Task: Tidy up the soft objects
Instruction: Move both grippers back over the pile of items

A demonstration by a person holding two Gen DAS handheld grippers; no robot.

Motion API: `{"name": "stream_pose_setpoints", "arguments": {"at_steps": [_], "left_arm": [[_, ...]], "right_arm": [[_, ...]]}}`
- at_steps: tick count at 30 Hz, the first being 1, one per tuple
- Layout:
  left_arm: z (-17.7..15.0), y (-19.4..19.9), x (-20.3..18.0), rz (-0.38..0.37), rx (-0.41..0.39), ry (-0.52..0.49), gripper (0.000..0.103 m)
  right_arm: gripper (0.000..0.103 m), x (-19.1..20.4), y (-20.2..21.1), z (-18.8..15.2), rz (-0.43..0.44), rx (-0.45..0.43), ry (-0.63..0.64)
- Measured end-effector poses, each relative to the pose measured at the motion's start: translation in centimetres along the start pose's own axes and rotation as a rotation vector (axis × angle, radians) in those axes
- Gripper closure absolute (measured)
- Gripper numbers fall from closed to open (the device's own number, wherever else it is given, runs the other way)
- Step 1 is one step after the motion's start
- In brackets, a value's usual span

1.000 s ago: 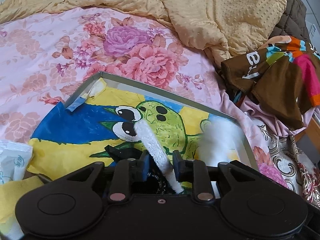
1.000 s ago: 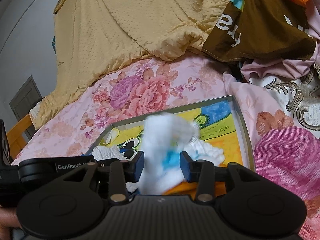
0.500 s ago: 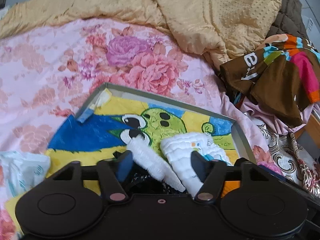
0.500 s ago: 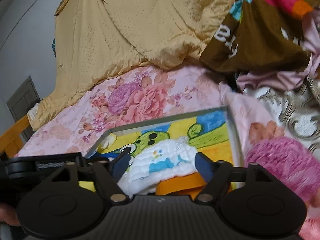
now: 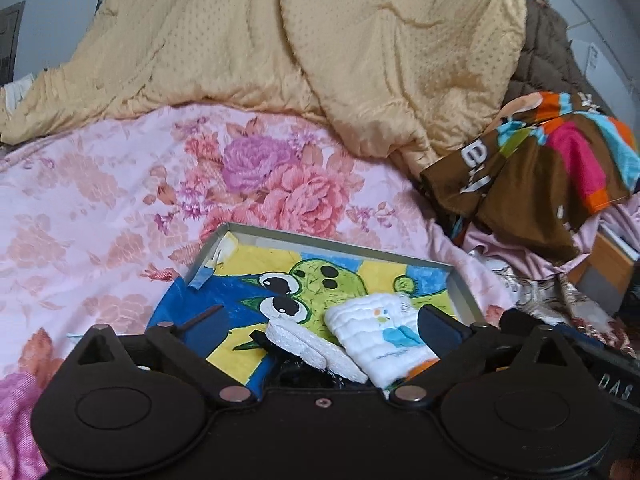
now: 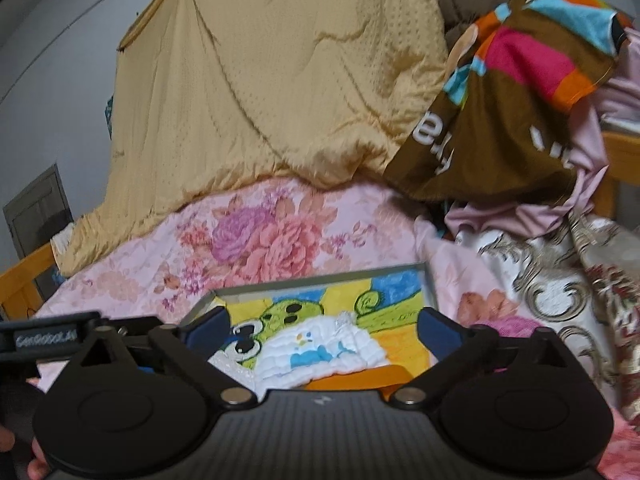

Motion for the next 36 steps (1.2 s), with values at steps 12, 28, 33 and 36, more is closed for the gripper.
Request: {"name": "stream_pose_setpoints", "arguments": {"at_steps": [12,28,33,36], "left_arm": [[-1.7,7.9,-1.0,0.011,-0.083,0.000,0.001],[-6.6,16.0,-0.6,0.006,-0.089,0.016,0.001],[-8.1,18.4,-0.4,0.015,-0.091,-0.035,0.001],[-9.2,19.7,-0.2,0.011,-0.085,-0.057,0.001]], "right_arm": [[0.000,-0.5,7.0,0.0,-0.007,-0.053,0.018],[0.000,0.9,14.4,-4.4,-0.039,-0.042,0.080],[0.000,1.3,16.5,-5.8,-0.043,-0.028,0.077],[0.000,1.6,17.9,-6.9,-0.041,-0.007,0.058]]}}
Point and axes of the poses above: each gripper's, at about its wrist camera, not at the fingertips, and y roughly against the way its jaws point, x to its left, z to its top, the point moved 6 cm from there along -y, roughly the way its jaws point, and after that the axes turned 7 degrees about -z, right-handed, at the moved point
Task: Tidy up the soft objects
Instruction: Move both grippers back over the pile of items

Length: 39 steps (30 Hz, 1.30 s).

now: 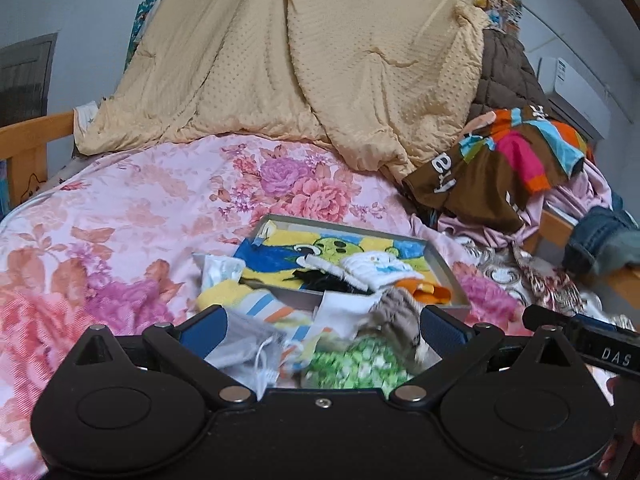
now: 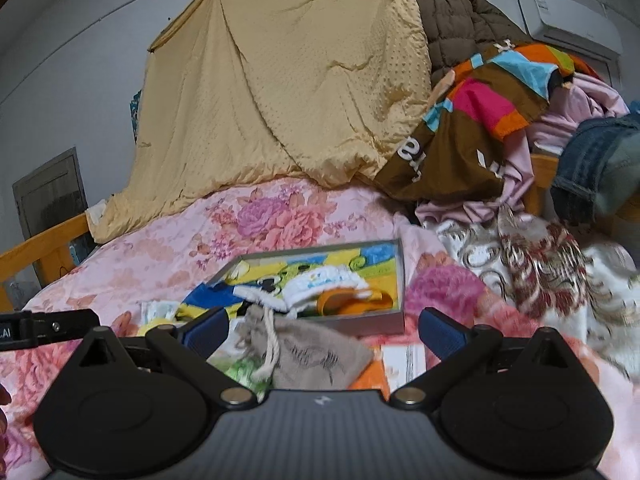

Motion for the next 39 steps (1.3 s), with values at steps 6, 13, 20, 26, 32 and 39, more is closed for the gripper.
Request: {"name": "stream_pose_setpoints", "arguments": {"at_steps": [6,13,20,26,32,39], "left_arm": [[-2.3,2.5,0.4,-0.020,0.026,-0.056,0.001],[-4.8,4.2,1.3,-0.044,0.085,-0.100,0.001],[-7.0,5.1,2.6,-0.056,0.124,-0.087,0.001],[-8.6,5.0,3.3,-0.066,0.161,-0.075,0.001],[-9.9,4.3,3.0,-0.086,0.206,-0.111,0.001],[-11.1,3.2,2.3,-0.105,0.239,-0.200,0.001]], "right_arm": [[0.000,1.3,2.6,-2.0,0.015,0.035,0.021],[0.000,3.4,3.9,-3.6,-0.006,0.064,0.124],[0.000,5.1,3.8,-5.2,-0.009,0.116,0.222],[0.000,7.1,2.9,-6.8,0.005,0.191,0.334],[0.000,7.3,2.1,-7.8,0.003,0.240,0.361],[0.000,6.6,1.1,-8.2,-0.007,0.294,0.339]]}}
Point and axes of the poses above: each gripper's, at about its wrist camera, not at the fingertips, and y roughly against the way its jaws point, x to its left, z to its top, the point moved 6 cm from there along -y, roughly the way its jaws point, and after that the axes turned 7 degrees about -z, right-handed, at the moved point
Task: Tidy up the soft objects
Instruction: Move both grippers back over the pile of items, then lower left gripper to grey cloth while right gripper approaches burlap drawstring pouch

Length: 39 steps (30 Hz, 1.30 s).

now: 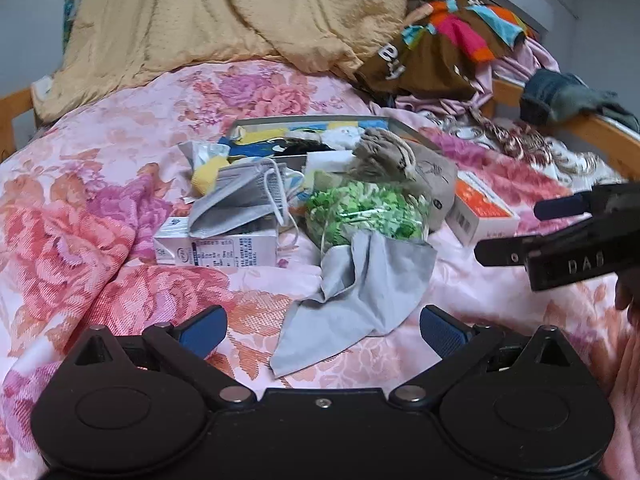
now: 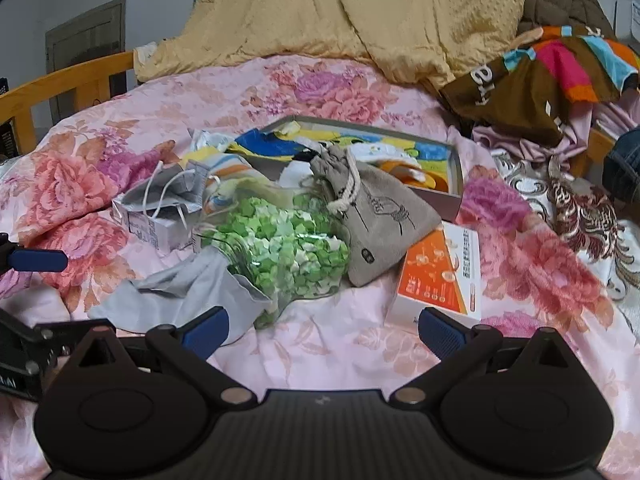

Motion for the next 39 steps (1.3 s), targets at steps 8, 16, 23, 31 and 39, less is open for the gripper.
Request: {"name": "stream_pose_setpoints", "arguments": {"at_steps": [8,16,23,31,39], "left_arm": [[0.2,-2.3,-1.0,-0.043,0.046,-0.062,0.001],[0.7,-4.7,-1.5,-0.107,0.087,-0.041,0.001],[1.2,-6.8,-2.0,-0.149,0.118,-0.018,0.001],[1.7,-7.9,-1.7,-0.152,0.105,0.035,0.006],[1.5,-8.4,-1.9,-0.139,0.089,0.044,0.013]], "right_arm": [[0.000,-0.5,-1.1,-0.3,0.020,0.050,-0.044],[0.000,-1.8,-2.4,0.0,0.073,0.081,-0.145],[0.000,-2.4,-3.3,1.5,0.065,0.010,-0.147],[0.000,-2.1,-5.1,2.8,0.067,-0.027,-0.095],[0.000,-2.4,-7.2,4.3,0.074,-0.076,-0.100]]}}
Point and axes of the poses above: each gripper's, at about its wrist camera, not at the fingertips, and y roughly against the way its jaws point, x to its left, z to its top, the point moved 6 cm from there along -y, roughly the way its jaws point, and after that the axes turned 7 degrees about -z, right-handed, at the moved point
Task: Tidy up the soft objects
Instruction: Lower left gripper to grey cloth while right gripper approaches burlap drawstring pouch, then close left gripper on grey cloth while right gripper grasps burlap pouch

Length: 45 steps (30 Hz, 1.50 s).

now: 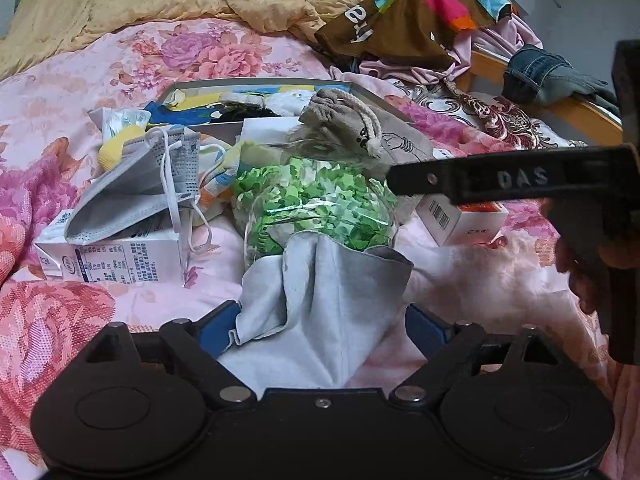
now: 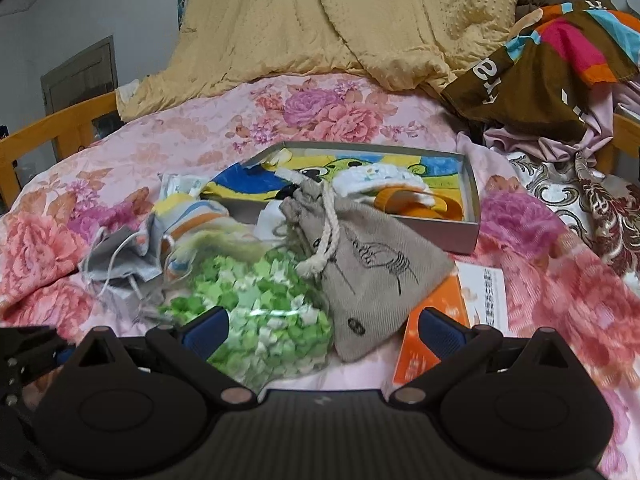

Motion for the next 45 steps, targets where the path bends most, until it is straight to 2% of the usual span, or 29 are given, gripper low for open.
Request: {"name": "stream_pose_setpoints", "arguments": {"at_steps": [8,10,15,22,28,29,31,35,41,43,45], "left_arm": [[-0.4,-0.4,0.0,0.002,-0.013,0.002,0.013],[-0.4,-0.3,0.1,-0.003,-0.018,0.016,0.018],[-0.5,-0.5,0.6,-0.026,-0.009,0.058,0.037],[-0.8,-0.6,0.8,-0.031,-0.005,0.079,0.049],[-0.6,-0.5,1.1,-0.037,-0.017,0.107,0.073],[-0.5,-0.5,1.1,-0.041,-0.020,0.113,0.079],[-0.3,-0.4,1.0,-0.054,-0.023,0.127,0.088],[0.4,0.4,0.2,-0.074,-0.055,0.124,0.093],[1.7,1.1,-0.8,-0.093,-0.098,0.136,0.094],[2.0,1.3,-1.0,-0.094,-0.108,0.141,0.095],[2.4,1.4,-1.1,-0.091,-0.116,0.145,0.096]], "right_arm": [[0.000,-0.1,-1.9,0.5,-0.005,-0.025,0.006],[0.000,-0.2,-2.3,0.7,-0.001,-0.031,-0.002],[0.000,-0.6,-3.3,1.2,-0.008,-0.042,-0.016],[0.001,-0.9,-4.8,1.9,-0.033,-0.069,-0.018],[0.010,-1.1,-5.9,2.5,-0.066,-0.084,-0.024],[0.010,-1.2,-6.0,2.5,-0.067,-0.084,-0.028],[0.019,-1.3,-6.2,2.5,-0.067,-0.078,-0.031],[0.034,-1.0,-6.6,2.1,-0.059,-0.049,-0.013],[0.053,-0.4,-6.5,2.1,-0.051,-0.047,0.023],[0.063,-0.4,-6.5,2.1,-0.051,-0.044,0.031],[0.065,-0.4,-6.4,2.1,-0.051,-0.040,0.032]]}}
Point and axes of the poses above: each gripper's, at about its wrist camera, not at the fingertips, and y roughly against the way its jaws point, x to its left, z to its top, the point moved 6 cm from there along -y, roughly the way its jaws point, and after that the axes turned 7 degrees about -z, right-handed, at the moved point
